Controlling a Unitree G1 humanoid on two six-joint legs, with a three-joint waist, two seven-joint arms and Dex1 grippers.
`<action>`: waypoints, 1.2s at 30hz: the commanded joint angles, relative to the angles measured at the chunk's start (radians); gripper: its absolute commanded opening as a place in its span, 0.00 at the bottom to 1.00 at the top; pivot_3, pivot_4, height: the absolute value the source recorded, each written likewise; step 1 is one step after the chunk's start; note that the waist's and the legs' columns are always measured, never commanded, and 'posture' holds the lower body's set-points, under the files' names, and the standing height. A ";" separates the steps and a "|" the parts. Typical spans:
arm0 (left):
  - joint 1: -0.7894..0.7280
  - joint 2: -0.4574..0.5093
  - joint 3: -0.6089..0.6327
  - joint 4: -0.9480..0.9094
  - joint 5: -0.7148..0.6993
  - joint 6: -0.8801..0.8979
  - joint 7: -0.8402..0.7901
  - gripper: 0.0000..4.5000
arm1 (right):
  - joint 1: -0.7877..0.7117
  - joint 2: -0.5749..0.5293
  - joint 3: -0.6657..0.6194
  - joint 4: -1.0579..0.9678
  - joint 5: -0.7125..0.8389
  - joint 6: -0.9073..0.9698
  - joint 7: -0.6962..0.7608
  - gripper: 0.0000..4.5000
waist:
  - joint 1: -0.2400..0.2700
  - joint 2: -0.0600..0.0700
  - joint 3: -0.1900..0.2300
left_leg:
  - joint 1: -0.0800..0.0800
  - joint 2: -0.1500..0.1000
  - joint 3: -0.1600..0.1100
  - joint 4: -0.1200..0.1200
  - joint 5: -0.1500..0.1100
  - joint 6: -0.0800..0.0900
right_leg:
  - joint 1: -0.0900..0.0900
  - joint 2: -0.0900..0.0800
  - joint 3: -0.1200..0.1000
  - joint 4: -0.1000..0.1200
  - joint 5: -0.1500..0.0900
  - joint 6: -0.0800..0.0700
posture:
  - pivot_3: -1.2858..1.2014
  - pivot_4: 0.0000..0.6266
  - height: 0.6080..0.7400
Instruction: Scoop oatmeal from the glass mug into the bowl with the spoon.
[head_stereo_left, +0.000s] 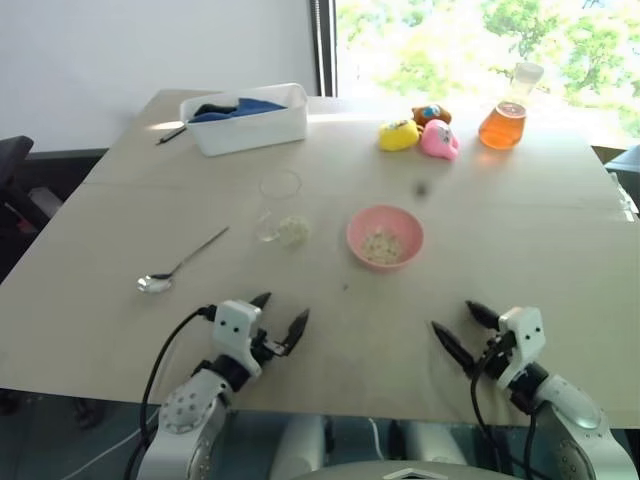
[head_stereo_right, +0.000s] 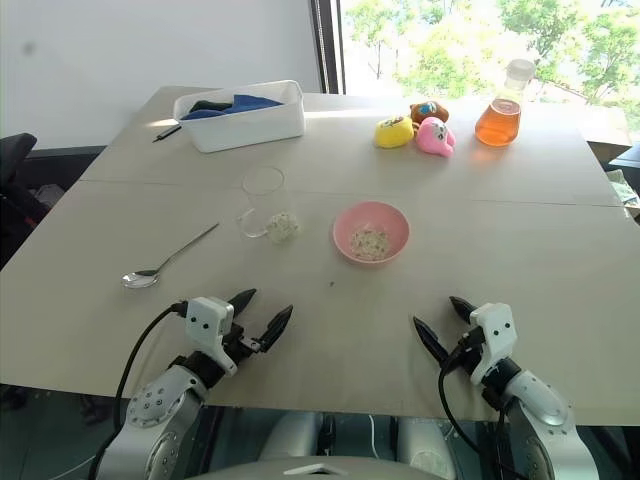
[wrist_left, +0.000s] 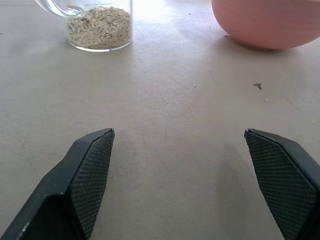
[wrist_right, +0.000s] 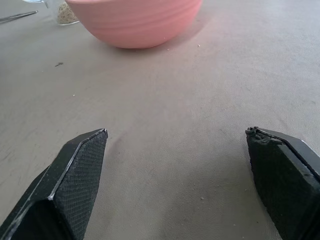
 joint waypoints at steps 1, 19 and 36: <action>0.003 0.001 0.003 -0.014 0.009 0.009 0.011 0.96 | -0.010 -0.006 -0.011 -0.010 0.011 -0.003 0.010 1.00 | 0.000 0.000 0.000 | 0.000 0.000 0.000 0.000 0.000 0.000 | 0.000 0.000 0.000 0.000 0.000 0.000 | 0.52 0.24 1.00; -0.012 0.005 0.024 0.015 0.018 -0.017 0.020 0.96 | -0.041 -0.019 -0.002 -0.011 0.019 0.015 0.040 1.00 | 0.000 0.000 0.000 | 0.000 0.000 0.000 0.000 0.000 0.000 | 0.000 -0.001 0.000 0.000 0.000 0.000 | 0.52 0.24 1.00; -0.420 0.319 0.261 0.336 -0.007 0.138 -0.046 0.96 | -0.375 -0.203 0.026 -0.383 0.427 0.420 0.119 1.00 | 0.000 -0.004 0.007 | -0.003 -0.001 -0.002 0.001 0.000 0.000 | -0.002 0.003 -0.003 0.000 0.000 0.000 | 0.52 0.24 1.00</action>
